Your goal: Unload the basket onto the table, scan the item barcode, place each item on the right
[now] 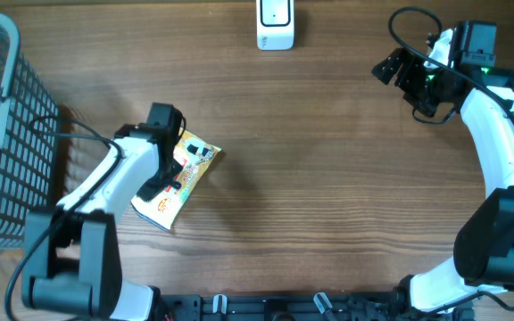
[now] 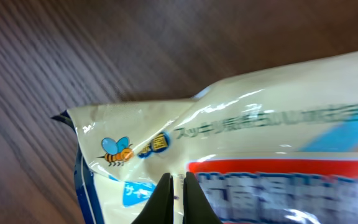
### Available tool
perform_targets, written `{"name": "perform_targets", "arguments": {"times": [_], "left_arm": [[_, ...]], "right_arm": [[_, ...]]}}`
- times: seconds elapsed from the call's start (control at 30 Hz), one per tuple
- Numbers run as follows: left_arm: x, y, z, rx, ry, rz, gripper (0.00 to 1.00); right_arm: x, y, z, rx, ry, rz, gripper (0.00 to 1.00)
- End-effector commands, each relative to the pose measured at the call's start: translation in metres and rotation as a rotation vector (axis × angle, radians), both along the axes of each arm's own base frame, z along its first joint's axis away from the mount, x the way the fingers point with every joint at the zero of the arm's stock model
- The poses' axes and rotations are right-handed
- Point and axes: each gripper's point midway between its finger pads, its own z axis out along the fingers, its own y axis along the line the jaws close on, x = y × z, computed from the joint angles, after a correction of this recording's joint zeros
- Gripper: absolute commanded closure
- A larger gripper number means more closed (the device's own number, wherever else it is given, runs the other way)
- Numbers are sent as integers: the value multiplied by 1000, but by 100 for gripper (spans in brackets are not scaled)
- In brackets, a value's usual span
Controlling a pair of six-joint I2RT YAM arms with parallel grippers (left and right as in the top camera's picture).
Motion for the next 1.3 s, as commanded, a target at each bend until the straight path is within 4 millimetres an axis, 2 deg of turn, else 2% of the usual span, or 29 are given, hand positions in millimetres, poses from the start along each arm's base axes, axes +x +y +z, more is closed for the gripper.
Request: {"name": "perform_targets", "arguments": {"times": [0.0,0.07,0.13,0.23,0.4,0.5,0.6,0.67,0.77,0.87,0.93,1.07,1.1,1.17,1.27], "left_arm": [[40,-14,69,-88,-225,-34,96],[45,-23,80,-140,-276,-61,96],[44,-23,80,-142,-276,-62,96],[44,-33,56,-189,-257,-67,96],[43,-66,3,-330,-214,-111,96],[36,-79,-30,-329,-151,-146,96],[34,-88,-46,-327,-117,-169,96],[37,-105,-53,-368,-121,-221,96],[44,-150,-49,-494,-164,-395,96],[46,-191,-40,-583,-213,-499,96],[43,-236,-27,-696,-264,-614,96],[31,-297,-2,-805,-329,-783,96],[30,-305,7,-807,-342,-823,96],[37,-305,23,-775,-359,-822,96],[57,-275,50,-652,-384,-749,96]], "right_arm": [[0,1,2,-5,-6,-2,0],[0,1,2,-5,-6,-2,0],[0,1,2,-5,-6,-2,0],[0,1,2,-5,-6,-2,0],[0,1,2,-5,-6,-2,0],[0,1,2,-5,-6,-2,0],[0,1,2,-5,-6,-2,0],[0,1,2,-5,-6,-2,0],[0,1,2,-5,-6,-2,0],[0,1,2,-5,-6,-2,0],[0,1,2,-5,-6,-2,0],[0,1,2,-5,-6,-2,0],[0,1,2,-5,-6,-2,0],[0,1,2,-5,-6,-2,0],[0,1,2,-5,-6,-2,0]]}}
